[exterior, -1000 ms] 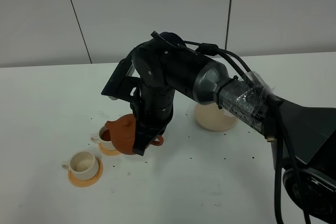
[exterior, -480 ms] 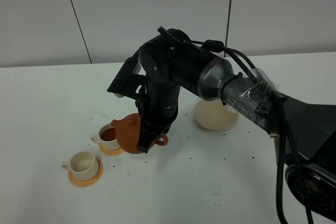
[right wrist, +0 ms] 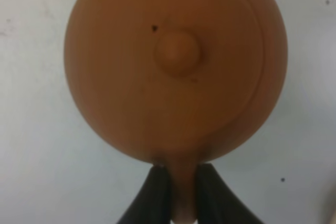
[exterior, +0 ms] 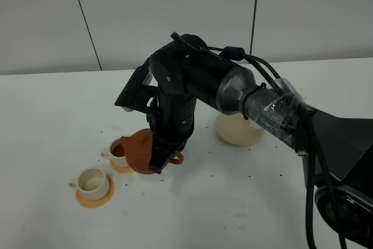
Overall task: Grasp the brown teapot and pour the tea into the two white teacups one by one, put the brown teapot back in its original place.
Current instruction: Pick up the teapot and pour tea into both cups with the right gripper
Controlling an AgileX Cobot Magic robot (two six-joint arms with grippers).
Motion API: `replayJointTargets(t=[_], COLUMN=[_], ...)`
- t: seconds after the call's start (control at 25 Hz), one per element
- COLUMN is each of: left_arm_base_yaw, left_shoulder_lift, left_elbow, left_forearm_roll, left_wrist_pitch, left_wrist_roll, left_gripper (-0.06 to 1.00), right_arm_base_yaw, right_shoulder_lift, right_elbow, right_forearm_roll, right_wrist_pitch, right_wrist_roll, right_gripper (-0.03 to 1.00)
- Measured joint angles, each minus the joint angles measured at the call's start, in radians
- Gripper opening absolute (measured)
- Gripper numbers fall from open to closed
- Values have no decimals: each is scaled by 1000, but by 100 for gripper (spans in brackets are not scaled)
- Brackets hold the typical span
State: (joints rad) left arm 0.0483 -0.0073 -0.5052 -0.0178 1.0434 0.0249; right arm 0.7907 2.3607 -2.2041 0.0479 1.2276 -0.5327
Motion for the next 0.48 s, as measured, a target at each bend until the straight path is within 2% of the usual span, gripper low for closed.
replayJointTargets(t=[0.48], left_arm_base_yaw=[0], left_shoulder_lift=[0], left_elbow=[0], left_forearm_roll=[0], left_wrist_pitch=[0], left_wrist_roll=[0], left_gripper=[24], right_arm_base_yaw=[105], right_shoulder_lift=[0], right_elbow=[0], right_forearm_roll=[-16], right_wrist_pitch=[1], right_wrist_roll=[0], right_gripper=[10])
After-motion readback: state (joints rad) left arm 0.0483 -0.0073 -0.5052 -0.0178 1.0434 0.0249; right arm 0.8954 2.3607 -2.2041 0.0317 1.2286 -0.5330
